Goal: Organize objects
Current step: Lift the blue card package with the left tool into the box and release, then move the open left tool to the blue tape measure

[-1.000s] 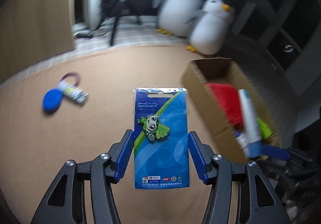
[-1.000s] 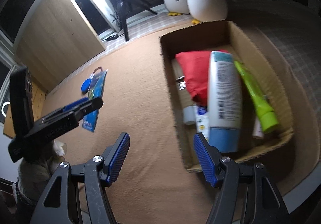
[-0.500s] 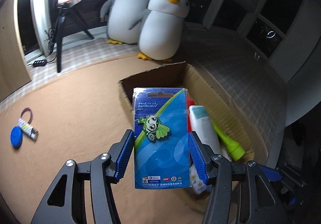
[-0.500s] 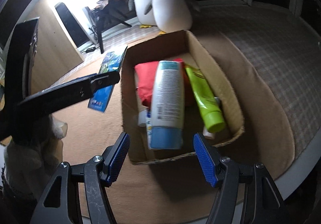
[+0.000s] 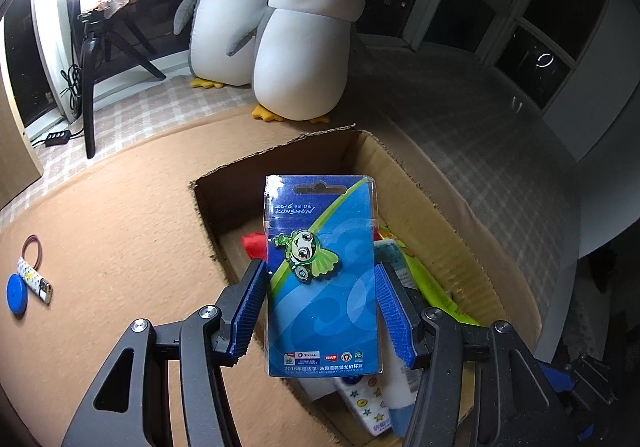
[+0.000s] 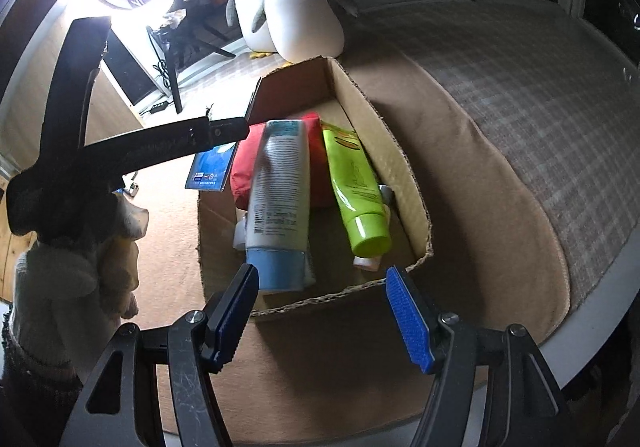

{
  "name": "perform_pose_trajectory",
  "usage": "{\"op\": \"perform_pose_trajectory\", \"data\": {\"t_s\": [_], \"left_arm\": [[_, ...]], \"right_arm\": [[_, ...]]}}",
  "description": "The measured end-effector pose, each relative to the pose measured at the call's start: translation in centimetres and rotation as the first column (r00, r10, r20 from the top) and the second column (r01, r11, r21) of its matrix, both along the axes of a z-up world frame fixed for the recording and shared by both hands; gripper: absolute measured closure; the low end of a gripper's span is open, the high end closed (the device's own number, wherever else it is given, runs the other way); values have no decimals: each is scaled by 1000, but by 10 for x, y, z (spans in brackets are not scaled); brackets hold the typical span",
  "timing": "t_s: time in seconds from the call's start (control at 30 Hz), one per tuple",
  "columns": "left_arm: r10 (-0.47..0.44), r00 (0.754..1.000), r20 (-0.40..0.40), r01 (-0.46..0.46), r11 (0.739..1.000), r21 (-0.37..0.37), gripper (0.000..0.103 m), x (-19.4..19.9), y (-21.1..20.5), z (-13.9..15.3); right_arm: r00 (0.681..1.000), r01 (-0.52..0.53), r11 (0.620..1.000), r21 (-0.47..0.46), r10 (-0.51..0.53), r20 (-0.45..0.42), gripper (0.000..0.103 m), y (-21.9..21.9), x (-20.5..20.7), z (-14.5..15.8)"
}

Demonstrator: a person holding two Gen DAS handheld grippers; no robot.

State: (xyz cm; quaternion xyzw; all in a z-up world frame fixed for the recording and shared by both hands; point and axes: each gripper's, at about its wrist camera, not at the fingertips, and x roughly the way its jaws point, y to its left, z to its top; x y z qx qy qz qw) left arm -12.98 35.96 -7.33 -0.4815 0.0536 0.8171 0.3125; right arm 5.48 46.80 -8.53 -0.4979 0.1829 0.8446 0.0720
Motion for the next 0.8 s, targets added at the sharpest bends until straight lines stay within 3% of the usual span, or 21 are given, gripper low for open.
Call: {"op": "perform_pose_trajectory", "data": {"t_s": [0.4, 0.63, 0.8], "left_arm": [[8, 1000, 17, -8, 1000, 2, 41, -8, -8, -1], [36, 999, 6, -36, 999, 15, 41, -11, -39, 6], [77, 997, 12, -77, 997, 25, 41, -12, -72, 8]], "right_arm": [[1000, -3, 1000, -6, 3, 12, 39, -3, -7, -4], [1000, -18, 1000, -2, 18, 13, 38, -17, -18, -2], [999, -33, 999, -8, 33, 5, 31, -33, -27, 0]]}}
